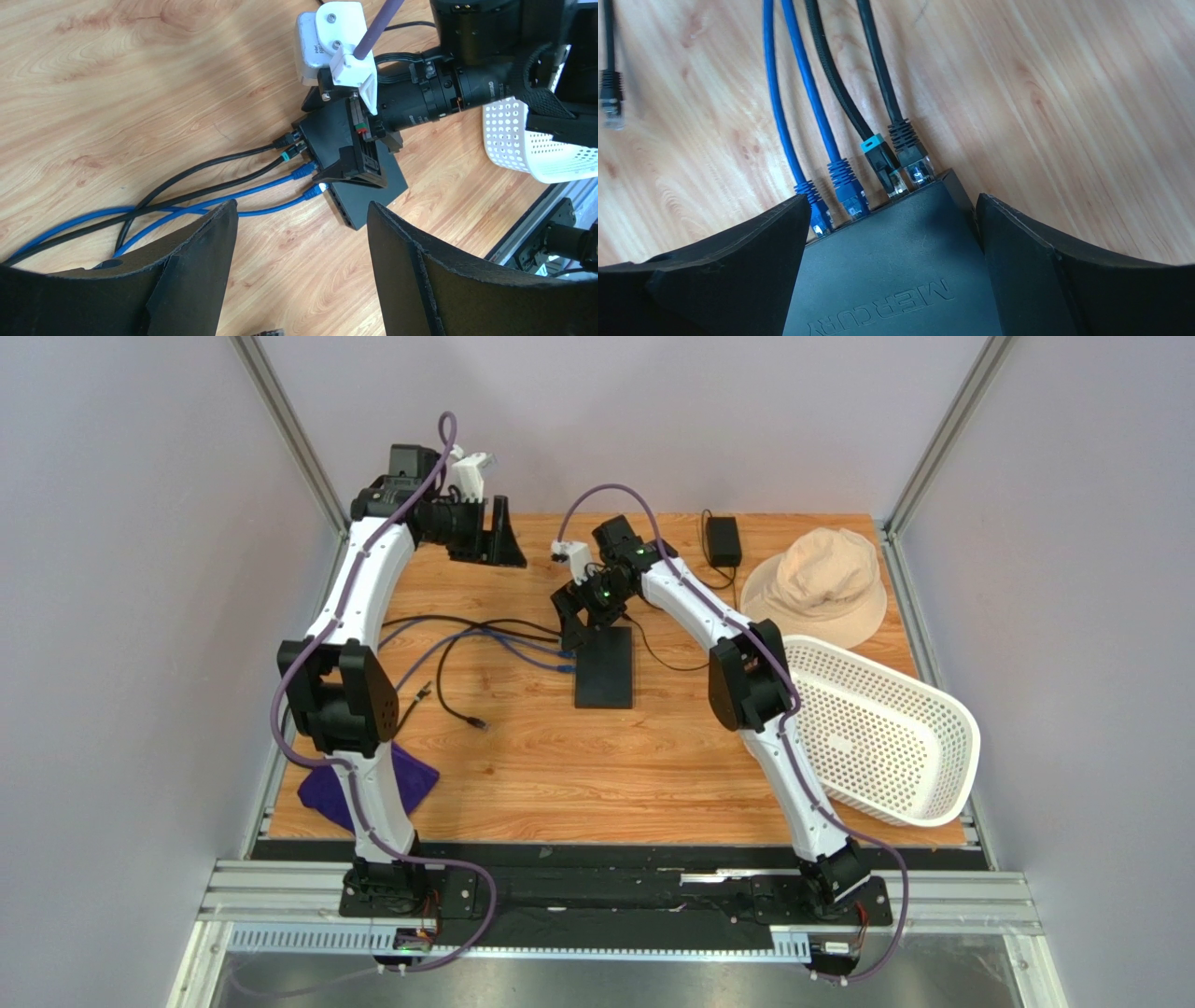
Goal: Pull the plug from the switch port
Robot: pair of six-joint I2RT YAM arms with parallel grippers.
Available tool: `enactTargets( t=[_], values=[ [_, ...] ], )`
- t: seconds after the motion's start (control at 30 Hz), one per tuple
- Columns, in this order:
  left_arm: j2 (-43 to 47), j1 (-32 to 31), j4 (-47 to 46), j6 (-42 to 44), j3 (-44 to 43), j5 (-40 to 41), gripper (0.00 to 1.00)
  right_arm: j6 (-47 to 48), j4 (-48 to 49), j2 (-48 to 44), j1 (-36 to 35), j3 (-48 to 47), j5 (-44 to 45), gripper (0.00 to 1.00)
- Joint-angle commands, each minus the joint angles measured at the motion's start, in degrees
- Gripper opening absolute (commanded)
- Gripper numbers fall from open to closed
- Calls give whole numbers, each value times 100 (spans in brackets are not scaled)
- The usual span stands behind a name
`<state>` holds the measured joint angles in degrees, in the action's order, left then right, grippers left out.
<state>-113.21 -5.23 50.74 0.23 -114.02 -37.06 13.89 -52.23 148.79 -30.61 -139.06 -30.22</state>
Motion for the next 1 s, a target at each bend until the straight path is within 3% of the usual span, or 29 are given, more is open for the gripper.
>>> enactTargets(
  t=[0.0, 0.17, 0.3, 0.37, 0.53, 0.63, 0.7, 0.77, 0.8, 0.87, 0.93, 0.97],
  values=[
    [168, 14, -82, -102, 125, -73, 76, 88, -252, -61, 11, -130, -1143, 89],
    [97, 14, -135, -129, 204, -153, 76, 394, -814, -376, -50, 299, -1794, 87],
    [-121, 14, -126, -32, 196, -231, 76, 360, -833, -553, -24, 460, -1558, 87],
    [-262, 14, -108, 440, 126, -589, 76, 238, -754, -631, 55, 276, -1339, 88],
    [-1123, -30, 672, 1171, -717, -786, 76, -1, -394, -1290, 318, 344, -961, 90],
    [-1318, -13, 1323, 1505, -1088, -750, 66, 166, -376, -1914, 380, 1140, -399, 88],
    [-854, 31, 1307, 1909, -370, -1057, 56, 193, -367, -2327, 433, 1608, -90, 86],
    [-258, 31, 1193, 2469, 629, -1189, 45, 237, -376, -2644, 512, 2347, 33, 79],
    [-115, 14, 1210, 2673, 896, -1216, 29, 263, -385, -2714, 538, 2584, 77, 74],
    [26, -39, 1576, 3245, 1301, -1138, 4, 255, -376, -2855, 591, 3059, 130, 43],
    [-34, -153, 1850, 3343, 1399, -918, 0, 150, -385, -2873, 661, 3271, 174, 0],
    [-165, -188, 2104, 3308, 1443, -917, 0, -25, -385, -2873, 679, 3489, 157, 0]
  ],
)
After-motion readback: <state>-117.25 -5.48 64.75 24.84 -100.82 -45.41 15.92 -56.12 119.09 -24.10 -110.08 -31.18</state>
